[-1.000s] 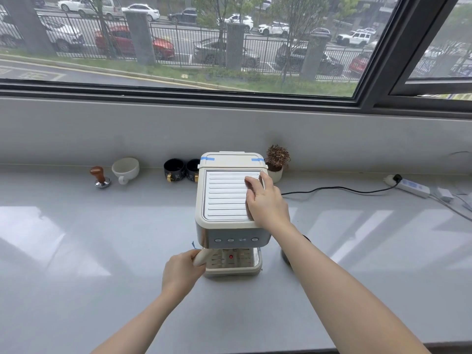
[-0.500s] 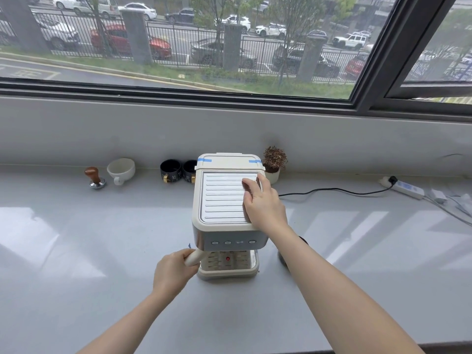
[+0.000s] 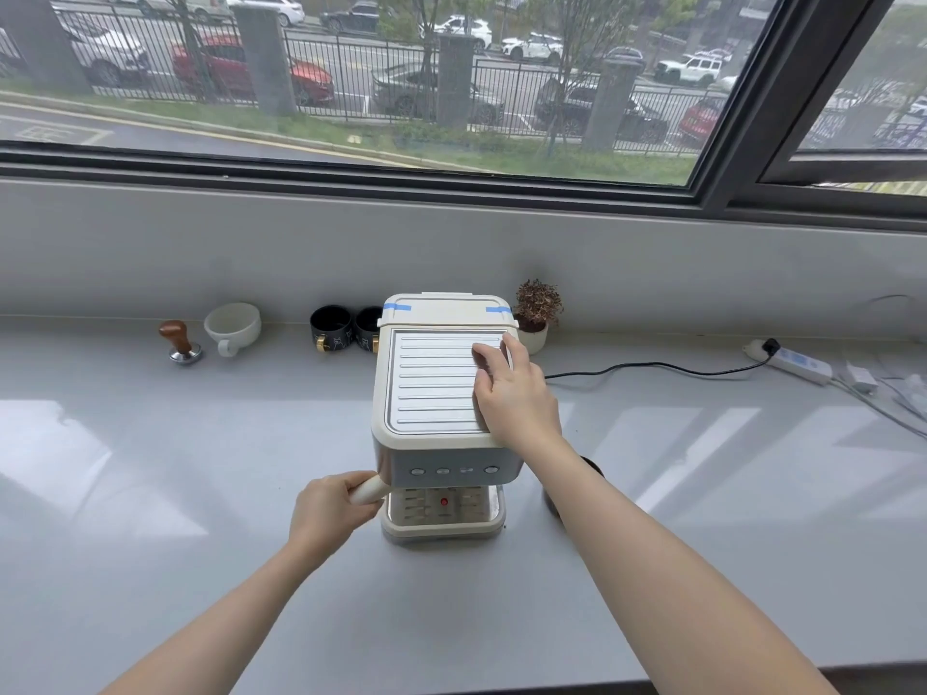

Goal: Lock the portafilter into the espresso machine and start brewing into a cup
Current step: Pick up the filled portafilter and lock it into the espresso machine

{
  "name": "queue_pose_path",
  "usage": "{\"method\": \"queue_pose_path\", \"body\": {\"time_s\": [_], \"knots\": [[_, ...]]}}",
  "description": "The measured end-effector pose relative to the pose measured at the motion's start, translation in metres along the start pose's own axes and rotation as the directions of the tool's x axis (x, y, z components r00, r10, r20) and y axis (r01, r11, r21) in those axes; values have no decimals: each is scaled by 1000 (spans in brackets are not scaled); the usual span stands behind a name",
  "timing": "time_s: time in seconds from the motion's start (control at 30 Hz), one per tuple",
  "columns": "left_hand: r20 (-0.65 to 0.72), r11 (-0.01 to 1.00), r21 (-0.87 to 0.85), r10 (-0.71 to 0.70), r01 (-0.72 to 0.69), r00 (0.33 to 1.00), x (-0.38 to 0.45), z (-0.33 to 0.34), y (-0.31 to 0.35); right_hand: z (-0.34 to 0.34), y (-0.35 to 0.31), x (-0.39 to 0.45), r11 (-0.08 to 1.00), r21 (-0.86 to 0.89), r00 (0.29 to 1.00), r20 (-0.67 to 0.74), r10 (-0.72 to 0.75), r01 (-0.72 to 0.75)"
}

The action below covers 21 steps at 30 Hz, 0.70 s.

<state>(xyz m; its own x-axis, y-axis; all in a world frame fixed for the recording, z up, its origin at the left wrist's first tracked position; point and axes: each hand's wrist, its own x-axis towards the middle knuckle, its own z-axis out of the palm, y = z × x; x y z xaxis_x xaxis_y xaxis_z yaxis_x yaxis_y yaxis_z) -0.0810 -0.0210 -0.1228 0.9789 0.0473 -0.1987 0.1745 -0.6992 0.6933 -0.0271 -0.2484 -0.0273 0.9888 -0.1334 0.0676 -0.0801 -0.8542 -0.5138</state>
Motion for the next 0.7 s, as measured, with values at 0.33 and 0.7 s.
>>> {"method": "queue_pose_path", "body": {"time_s": [0.33,0.7], "knots": [[-63,993,-62,-105,101,992,-23,27,5,1,0,0,1000,8,1000,-9,-2,2],[461,780,-451,-212,434,862,-45,53,23,0,1,0,1000,7,1000,2,7,-7]]}}
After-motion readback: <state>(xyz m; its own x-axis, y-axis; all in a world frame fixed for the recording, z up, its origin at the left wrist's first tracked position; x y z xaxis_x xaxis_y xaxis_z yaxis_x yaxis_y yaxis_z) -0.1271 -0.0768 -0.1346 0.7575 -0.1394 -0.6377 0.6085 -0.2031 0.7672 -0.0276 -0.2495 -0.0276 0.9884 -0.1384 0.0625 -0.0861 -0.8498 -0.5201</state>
